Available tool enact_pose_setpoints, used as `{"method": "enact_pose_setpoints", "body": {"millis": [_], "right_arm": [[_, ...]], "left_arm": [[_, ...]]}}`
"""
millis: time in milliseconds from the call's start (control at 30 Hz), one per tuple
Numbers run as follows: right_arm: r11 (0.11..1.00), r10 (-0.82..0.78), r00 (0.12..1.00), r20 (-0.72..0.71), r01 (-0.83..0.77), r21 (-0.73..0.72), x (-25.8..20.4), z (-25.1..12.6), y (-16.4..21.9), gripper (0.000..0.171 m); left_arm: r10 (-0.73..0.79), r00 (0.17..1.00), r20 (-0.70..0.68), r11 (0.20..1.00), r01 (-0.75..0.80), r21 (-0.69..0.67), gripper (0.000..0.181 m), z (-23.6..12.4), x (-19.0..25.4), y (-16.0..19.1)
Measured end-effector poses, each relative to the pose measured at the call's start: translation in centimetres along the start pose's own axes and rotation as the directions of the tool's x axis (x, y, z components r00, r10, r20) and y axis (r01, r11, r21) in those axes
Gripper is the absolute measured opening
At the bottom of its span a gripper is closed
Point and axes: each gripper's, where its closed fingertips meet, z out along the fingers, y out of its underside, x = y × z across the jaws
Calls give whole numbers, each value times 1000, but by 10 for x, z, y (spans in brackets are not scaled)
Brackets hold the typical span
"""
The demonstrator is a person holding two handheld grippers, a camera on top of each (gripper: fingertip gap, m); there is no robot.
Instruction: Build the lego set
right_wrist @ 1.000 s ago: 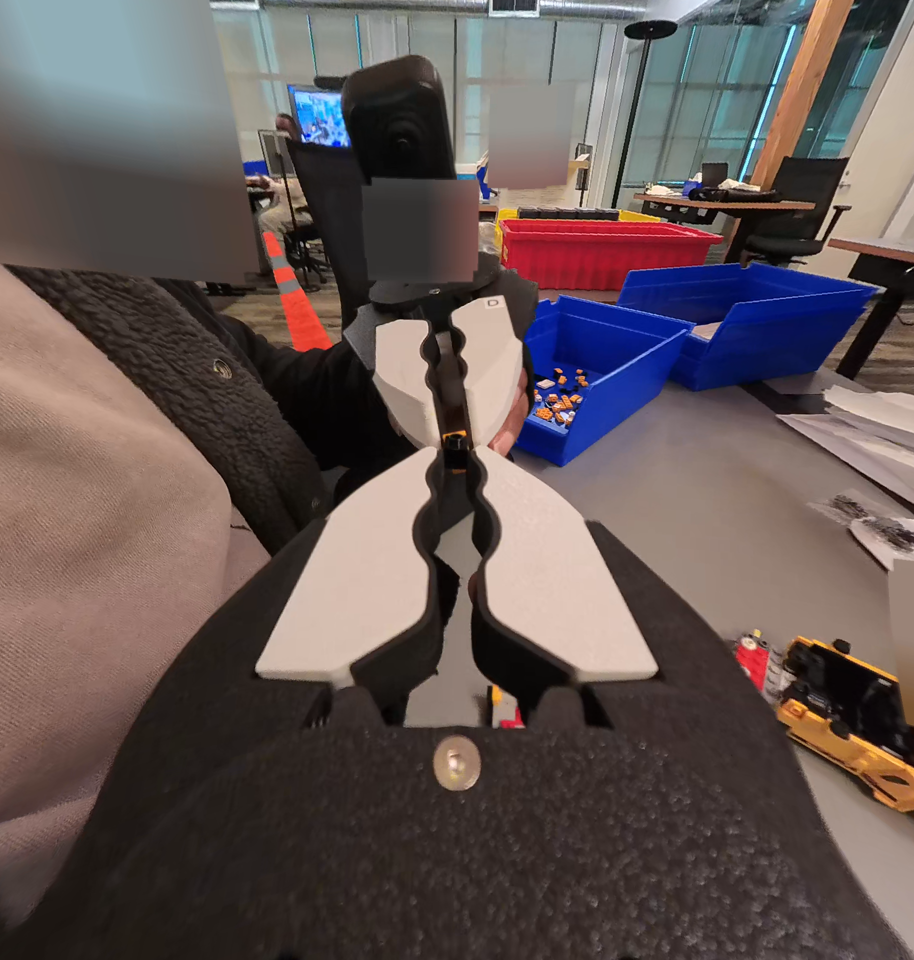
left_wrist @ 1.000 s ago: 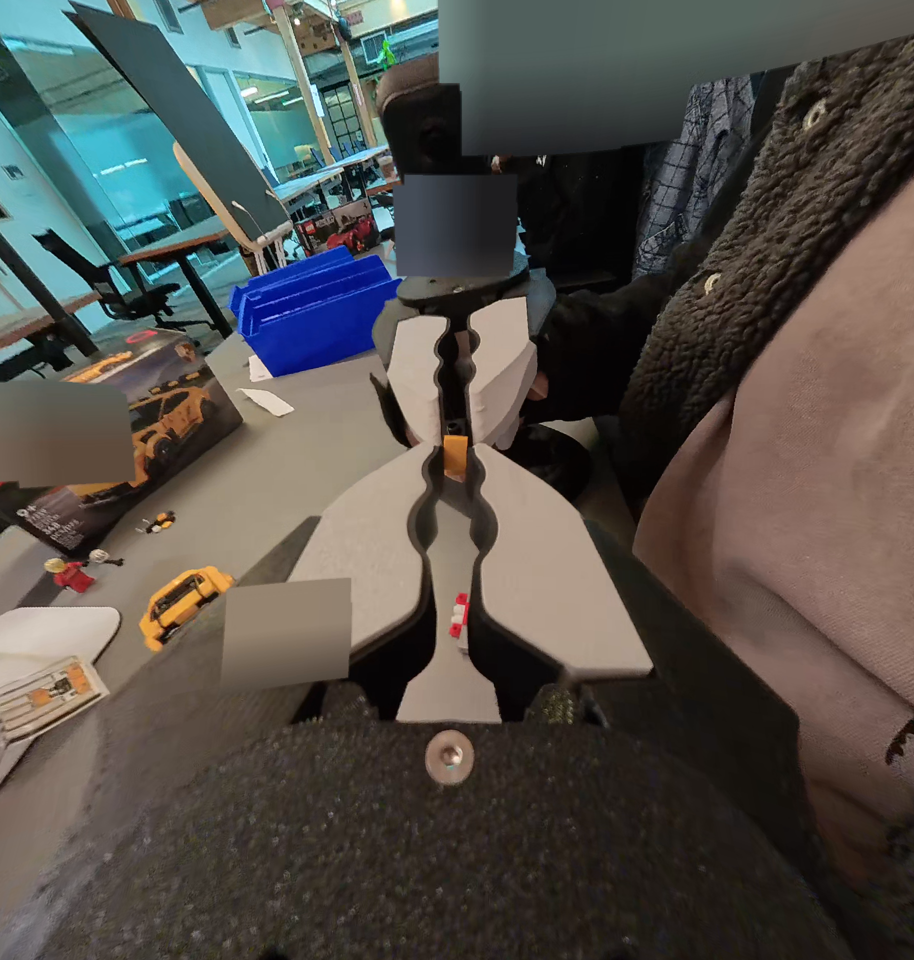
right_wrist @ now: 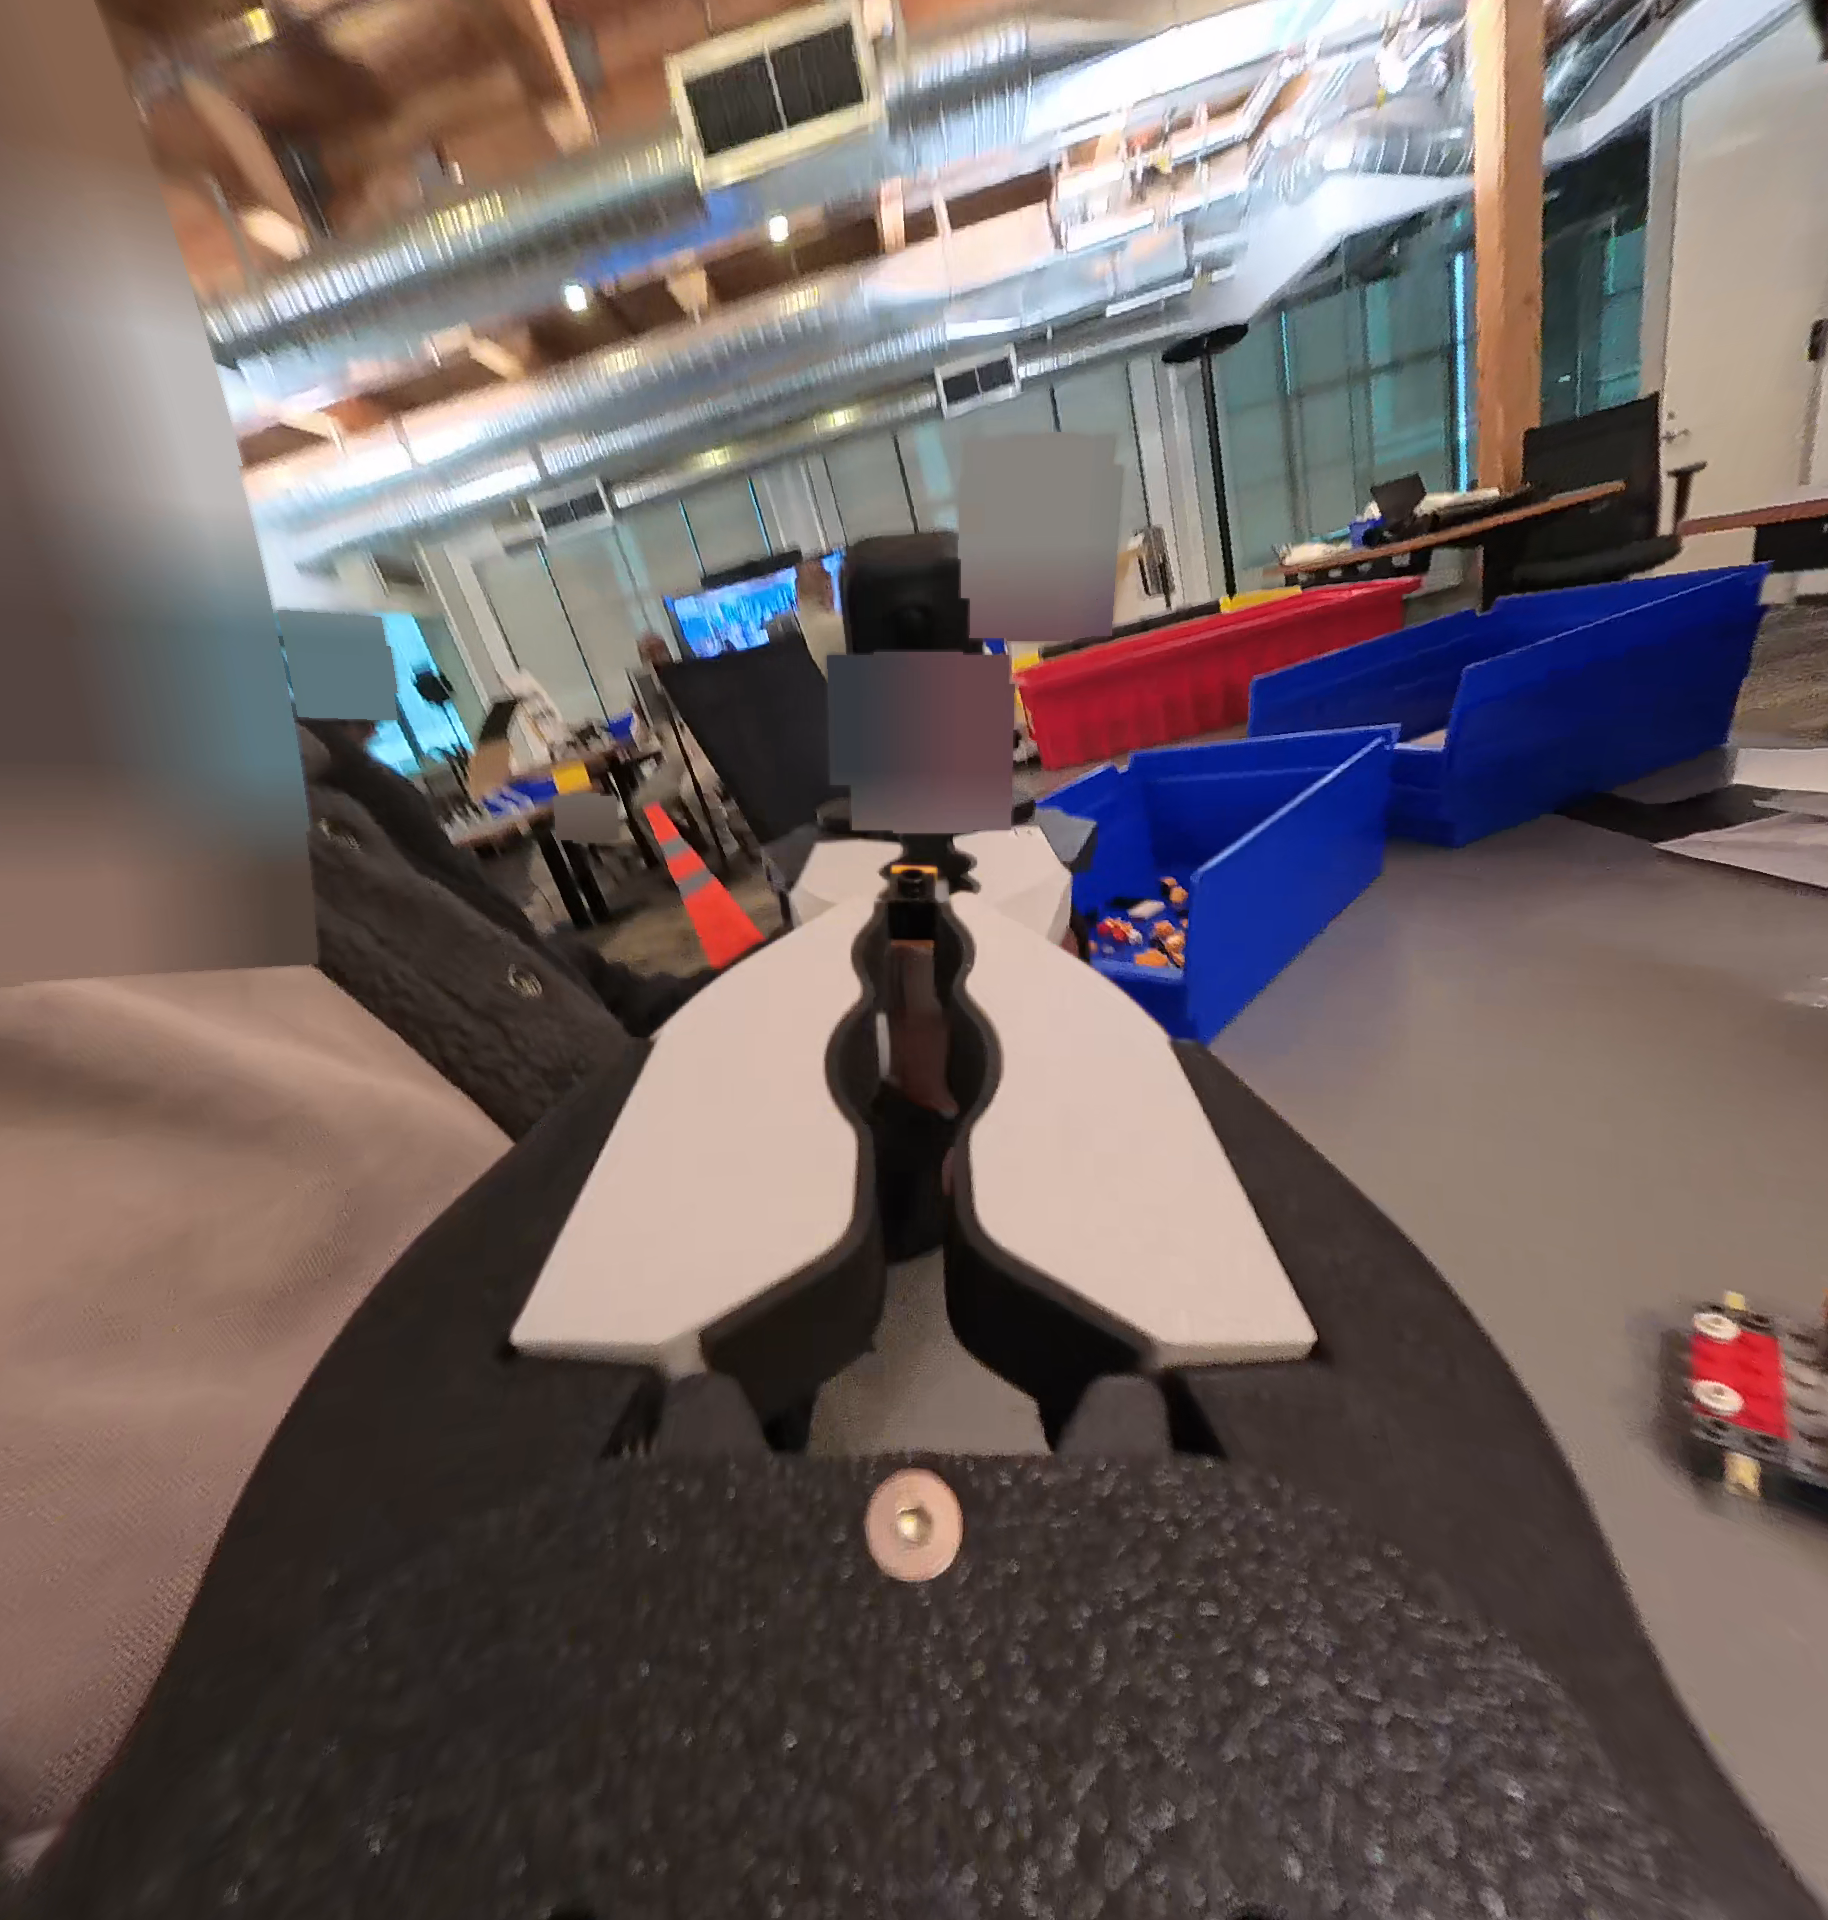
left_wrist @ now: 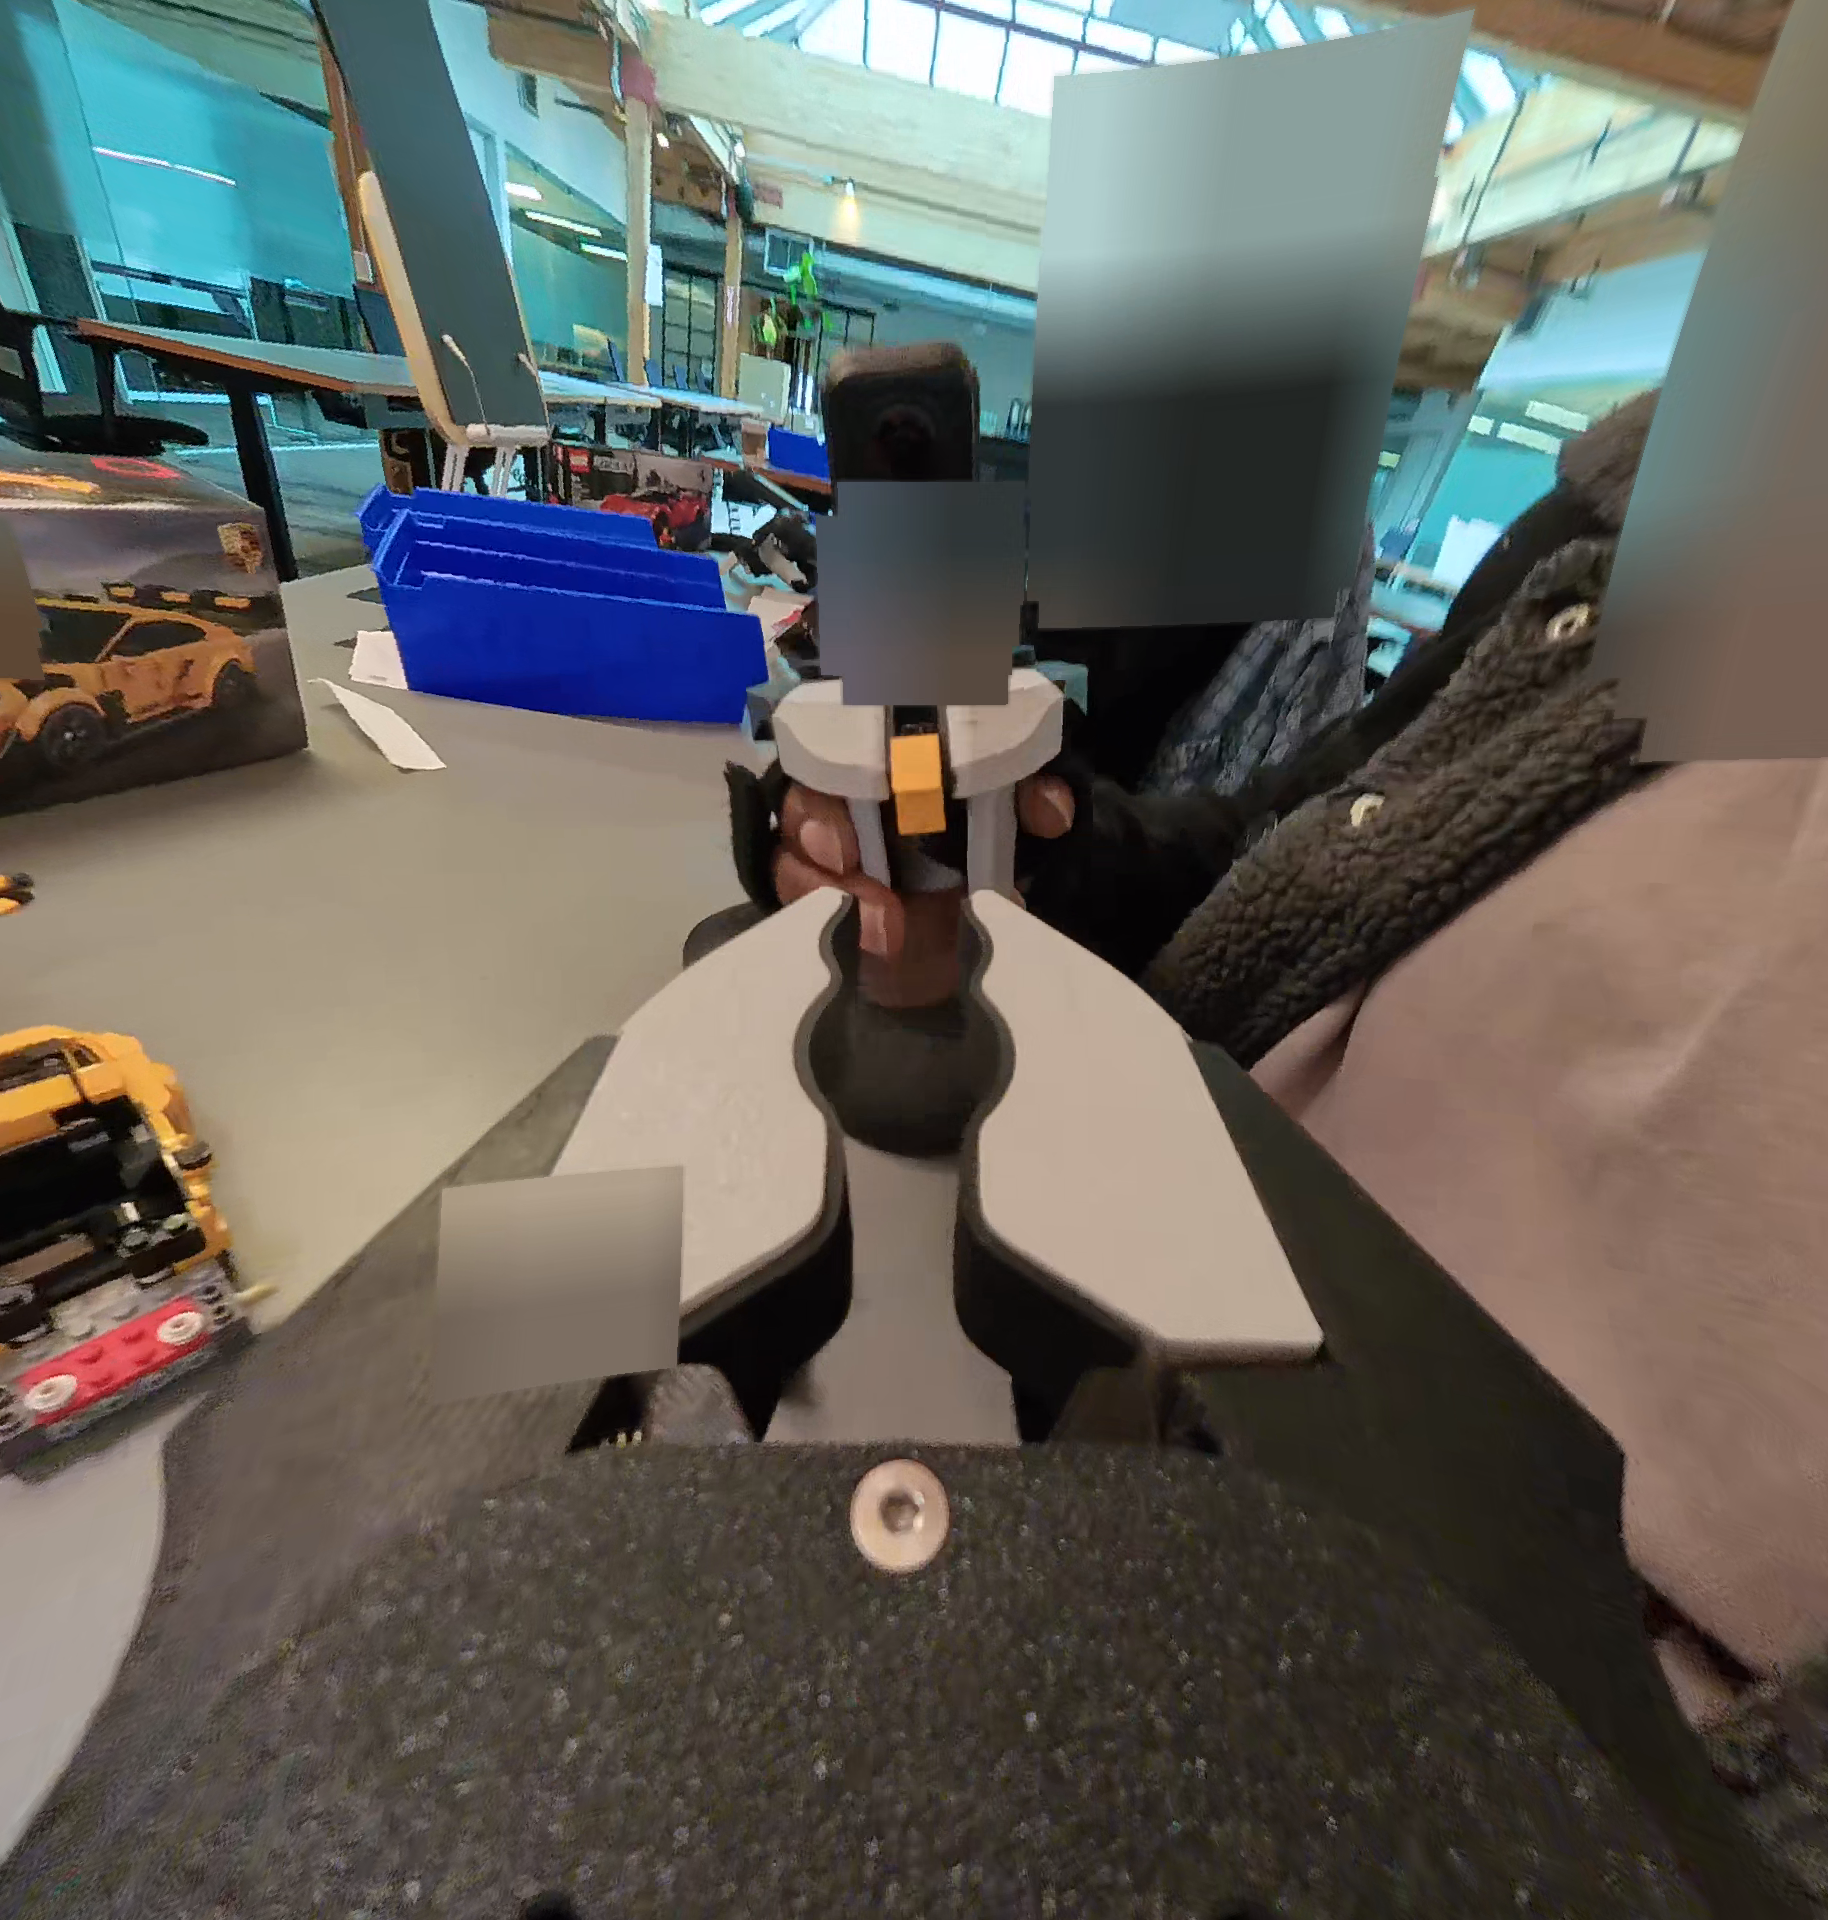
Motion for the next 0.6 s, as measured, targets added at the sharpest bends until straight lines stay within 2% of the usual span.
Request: {"method": "enact_pose_setpoints", "body": {"millis": [100,233,600], "right_arm": [[996,62,998,-2,-61,71,4,0,-4,7],[991,77,997,-16,-74,109,7,0,-6,7],[989,108,994,-14,-106,106,10,-1,-2,8]], "left_arm": [[-68,998,-7,995,69,73,15,4,-4,-10],[-71,997,-20,990,73,118,11,7,-3,-21],[-172,985,-30,983,174,54,7,5,-8,-18]]}}
